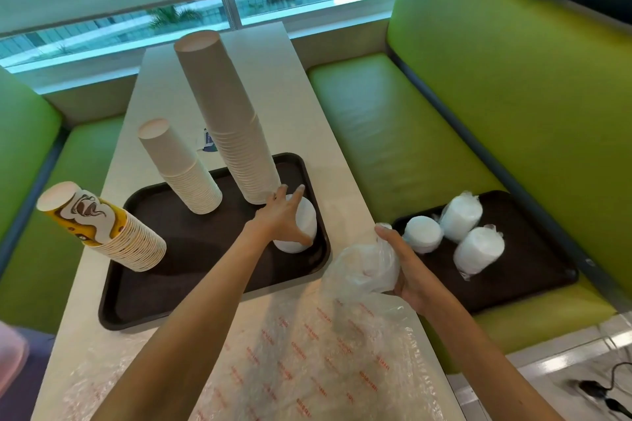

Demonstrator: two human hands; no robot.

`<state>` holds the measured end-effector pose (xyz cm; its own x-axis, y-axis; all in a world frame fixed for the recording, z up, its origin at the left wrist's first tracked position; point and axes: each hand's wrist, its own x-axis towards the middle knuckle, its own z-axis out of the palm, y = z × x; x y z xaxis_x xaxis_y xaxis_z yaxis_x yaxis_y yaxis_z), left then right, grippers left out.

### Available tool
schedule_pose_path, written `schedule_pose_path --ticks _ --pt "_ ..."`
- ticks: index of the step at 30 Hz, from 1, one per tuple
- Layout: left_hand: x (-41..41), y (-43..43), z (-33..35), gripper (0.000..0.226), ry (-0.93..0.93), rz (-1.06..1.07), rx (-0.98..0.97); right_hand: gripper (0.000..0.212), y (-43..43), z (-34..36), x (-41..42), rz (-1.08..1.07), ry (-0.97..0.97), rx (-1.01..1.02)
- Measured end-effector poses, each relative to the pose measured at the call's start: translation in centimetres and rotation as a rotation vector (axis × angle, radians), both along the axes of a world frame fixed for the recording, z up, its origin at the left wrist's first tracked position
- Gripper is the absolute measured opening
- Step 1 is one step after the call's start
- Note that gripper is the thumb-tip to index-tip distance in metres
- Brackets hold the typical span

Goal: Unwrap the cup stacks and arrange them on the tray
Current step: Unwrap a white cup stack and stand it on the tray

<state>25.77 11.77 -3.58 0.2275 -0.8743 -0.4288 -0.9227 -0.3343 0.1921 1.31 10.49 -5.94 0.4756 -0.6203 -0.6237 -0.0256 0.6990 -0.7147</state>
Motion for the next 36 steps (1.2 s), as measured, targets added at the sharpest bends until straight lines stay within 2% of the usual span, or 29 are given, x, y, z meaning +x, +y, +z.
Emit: schedule_pose_path --ticks 8,13,21,25,28,32,36 --pt "0.2 -0.1 -0.4 0.11 0.011 -0.006 -0.058 0.09 -0.2 0.1 -0.6 -0.017 -0.004 -0.019" --pt "0.5 0.3 -0.6 0.105 0.049 0.033 -0.112 0.106 -0.1 -0.3 -0.2 0.004 0.001 0.001" --pt "0.2 0.5 -1.1 0.096 0.038 0.056 -0.131 0.112 -0.2 -0.2 0.0 0.008 0.016 -0.007" --pt "0.2 0.5 -1.2 0.101 0.037 0.074 -0.134 0.118 -0.2 -0.3 -0.1 -0.003 0.012 -0.006" --pt "0.2 0.4 -1.2 0.108 0.026 0.073 -0.121 0.113 -0.2 -0.4 -0.1 0.0 -0.001 -0.004" --pt "0.2 0.3 -1.3 0.102 -0.01 0.054 -0.102 0.123 -0.2 -0.4 0.2 0.007 -0.005 0.009" --pt "0.5 0.0 -1.3 0.102 -0.017 0.052 -0.087 0.116 0.0 -0.2 0.3 -0.003 0.004 0.008"
